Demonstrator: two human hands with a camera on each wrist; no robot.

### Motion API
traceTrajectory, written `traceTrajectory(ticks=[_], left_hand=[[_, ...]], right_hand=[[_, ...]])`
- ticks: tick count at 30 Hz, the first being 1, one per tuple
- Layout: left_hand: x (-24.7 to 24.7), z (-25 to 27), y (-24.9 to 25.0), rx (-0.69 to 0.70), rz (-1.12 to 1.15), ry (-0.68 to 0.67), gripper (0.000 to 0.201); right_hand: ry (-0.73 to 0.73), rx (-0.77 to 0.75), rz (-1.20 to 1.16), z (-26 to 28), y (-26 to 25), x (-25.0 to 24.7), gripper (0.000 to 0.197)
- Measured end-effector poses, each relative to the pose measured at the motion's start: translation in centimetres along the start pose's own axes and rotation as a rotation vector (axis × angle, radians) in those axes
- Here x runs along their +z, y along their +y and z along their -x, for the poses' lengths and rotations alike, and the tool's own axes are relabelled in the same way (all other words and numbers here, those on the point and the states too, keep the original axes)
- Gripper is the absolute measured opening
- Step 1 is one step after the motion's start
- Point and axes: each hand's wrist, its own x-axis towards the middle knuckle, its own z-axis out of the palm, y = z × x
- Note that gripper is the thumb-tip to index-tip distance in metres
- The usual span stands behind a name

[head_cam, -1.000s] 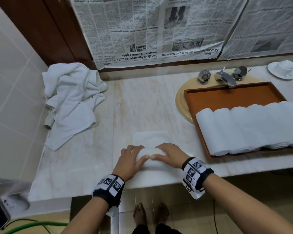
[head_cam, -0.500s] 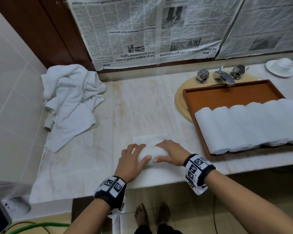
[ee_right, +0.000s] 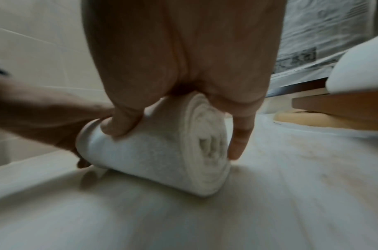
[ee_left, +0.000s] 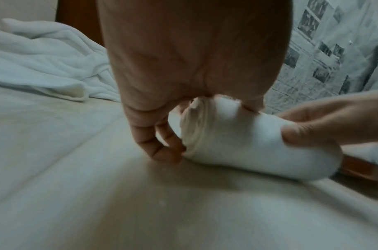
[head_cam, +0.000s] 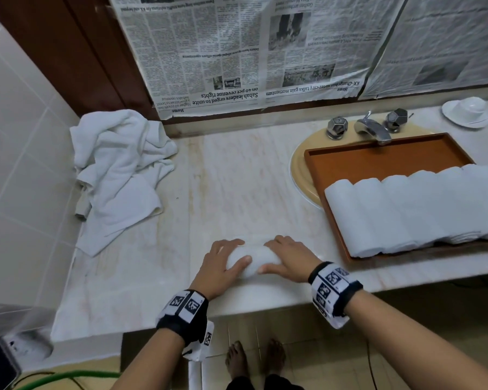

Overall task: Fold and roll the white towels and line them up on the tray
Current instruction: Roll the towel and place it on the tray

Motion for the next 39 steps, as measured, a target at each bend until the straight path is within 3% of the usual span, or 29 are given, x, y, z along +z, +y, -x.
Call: traceTrajectory(ticks=[3,10,17,21,28,34,39], left_hand=[[0.0,0.6,0.1,0.054,-0.029,0.04,0.059],[-1.9,-4.1,0.5,-0.088,-0.185,-0.119,0.068],[-2.5,-5.1,2.6,-0.156,-0.241,-0.124,0.077],[-2.7,-5.2,3.3,-0.128,-0.298,-0.239,0.063],[-2.7,-3.3,3.0,-0.063,-0.343,-0.364,0.066],[-2.6,-1.7,2.5,0.011,-0.327,-0.359,0.058],[-2.9,-1.0,1.8,-0.018,-0.153,-0.367,0.054]], right_hand=[[-0.029,0.026,-0.104,-0.6,0.3,-0.8,0.074],[0.015,0.159,-0.185,-0.4,-0.1,-0.4,0.089],[-0.091,0.274,-0.262,-1.0,0.0,-1.6,0.083],[-0.137,0.246,-0.251,-0.6,0.5,-1.8,0.078],[-0.133,0.181,-0.213,1.3,0.4,-0.6,0.084],[-0.061,0.169,-0.312,2.4,0.2,0.1,0.072],[-0.039,0.183,-0.383,3.2,0.1,-0.1,0.06]])
